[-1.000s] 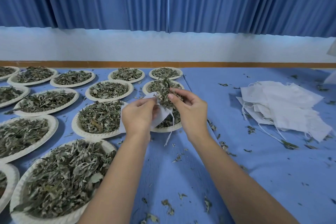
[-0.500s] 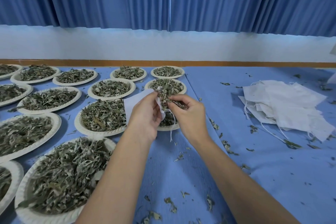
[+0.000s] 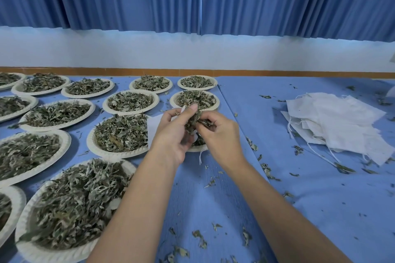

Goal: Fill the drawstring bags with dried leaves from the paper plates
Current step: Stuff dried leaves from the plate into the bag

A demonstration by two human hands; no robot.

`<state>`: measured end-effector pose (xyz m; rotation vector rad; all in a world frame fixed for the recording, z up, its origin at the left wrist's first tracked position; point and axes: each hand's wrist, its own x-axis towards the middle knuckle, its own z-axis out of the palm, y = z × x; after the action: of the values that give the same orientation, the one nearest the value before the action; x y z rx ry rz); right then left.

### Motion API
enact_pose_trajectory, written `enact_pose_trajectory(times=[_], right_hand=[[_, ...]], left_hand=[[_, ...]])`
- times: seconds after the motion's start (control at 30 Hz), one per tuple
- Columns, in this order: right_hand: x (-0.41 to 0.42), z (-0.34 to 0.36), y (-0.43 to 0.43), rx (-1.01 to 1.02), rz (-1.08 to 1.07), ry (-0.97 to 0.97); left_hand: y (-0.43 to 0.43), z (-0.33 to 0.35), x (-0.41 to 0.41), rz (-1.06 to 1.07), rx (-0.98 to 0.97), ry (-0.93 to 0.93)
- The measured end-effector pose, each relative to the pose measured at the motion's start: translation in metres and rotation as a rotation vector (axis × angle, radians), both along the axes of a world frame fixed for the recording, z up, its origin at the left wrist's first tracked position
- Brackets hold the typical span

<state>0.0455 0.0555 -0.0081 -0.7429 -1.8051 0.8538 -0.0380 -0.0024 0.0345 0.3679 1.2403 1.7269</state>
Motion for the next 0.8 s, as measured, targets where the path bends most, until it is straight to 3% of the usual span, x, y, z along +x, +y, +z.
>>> enact_pose_trajectory(times=[0.37,0.8], right_hand=[[-0.005,0.011,-0.007,-0.076,-0.045,-0.038],[-0.012,0.015,-0.016,-0.180,0.087,-0.046]], left_hand=[[0.002,-0.004,0.001,0.091,0.054,0.008],[0.009,-0.010,0.001,0.215,0.037,0.361]])
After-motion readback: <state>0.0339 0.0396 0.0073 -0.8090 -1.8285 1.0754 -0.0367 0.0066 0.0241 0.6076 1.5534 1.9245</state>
